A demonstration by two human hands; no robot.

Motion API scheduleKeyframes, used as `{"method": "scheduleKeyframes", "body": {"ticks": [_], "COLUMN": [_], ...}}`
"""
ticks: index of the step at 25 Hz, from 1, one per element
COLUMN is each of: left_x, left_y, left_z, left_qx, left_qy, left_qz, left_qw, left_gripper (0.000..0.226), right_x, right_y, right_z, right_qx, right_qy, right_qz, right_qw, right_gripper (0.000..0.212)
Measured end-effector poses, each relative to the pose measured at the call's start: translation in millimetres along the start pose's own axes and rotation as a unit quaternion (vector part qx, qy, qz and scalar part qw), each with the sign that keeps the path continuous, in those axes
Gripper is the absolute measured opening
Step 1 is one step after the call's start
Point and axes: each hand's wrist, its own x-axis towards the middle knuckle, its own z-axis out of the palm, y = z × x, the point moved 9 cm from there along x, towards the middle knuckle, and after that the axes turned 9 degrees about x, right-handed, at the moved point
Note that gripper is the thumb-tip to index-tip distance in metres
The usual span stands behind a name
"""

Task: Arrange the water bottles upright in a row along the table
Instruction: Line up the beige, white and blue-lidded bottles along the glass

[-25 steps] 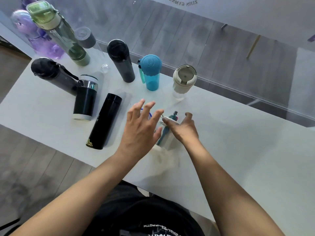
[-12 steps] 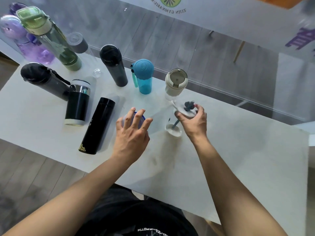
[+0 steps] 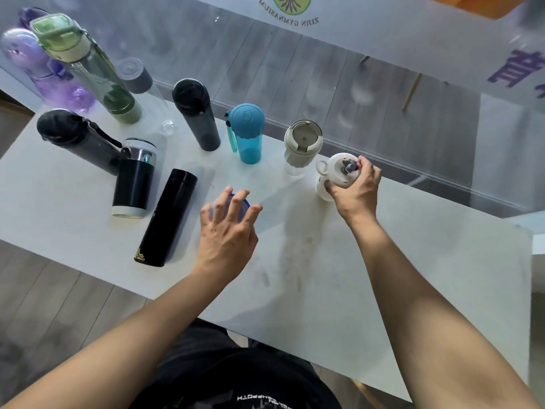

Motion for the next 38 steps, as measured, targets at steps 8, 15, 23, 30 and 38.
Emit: {"method": "scheduleKeyframes", "body": {"ticks": [8, 15, 23, 30, 38], "left_x": [-0.1, -0.5, -5.2, -10.4, -29.7], "left_y": [-0.2, -0.2, -36.2, -147.2, -179.0], "left_z": [4.1, 4.7, -10.7, 42.6, 100.3], "left_qx": [0.001, -0.008, -0.159, -0.163, -0.126], "left_qy": [-0.002, -0.012, -0.026, -0.096, -0.276], "left_qz": [-0.010, 0.000, -0.017, -0.124, -0.138], "left_qw": [1.000, 1.000, 0.987, 0.974, 0.943], "left_gripper": [0.040, 0.049, 0.050, 0.060, 0.070], "right_x": [12.5, 8.9, -85.4, -146.5, -186.5], "right_y": [2.1, 5.1, -7.3, -51.2, -107.3], "right_z": [-12.9, -14.5, -13.1, 61.0, 111.5], "right_qx": [-0.021, -0.026, -0.056, -0.025, -0.068], "right_qy": [0.032, 0.019, 0.100, -0.035, -0.156], "right_qz": [-0.006, 0.010, -0.018, -0.080, -0.093], "right_qw": [0.999, 0.999, 0.993, 0.996, 0.981], "right_gripper": [0.079, 0.091, 0.076, 0.064, 0.090]}}
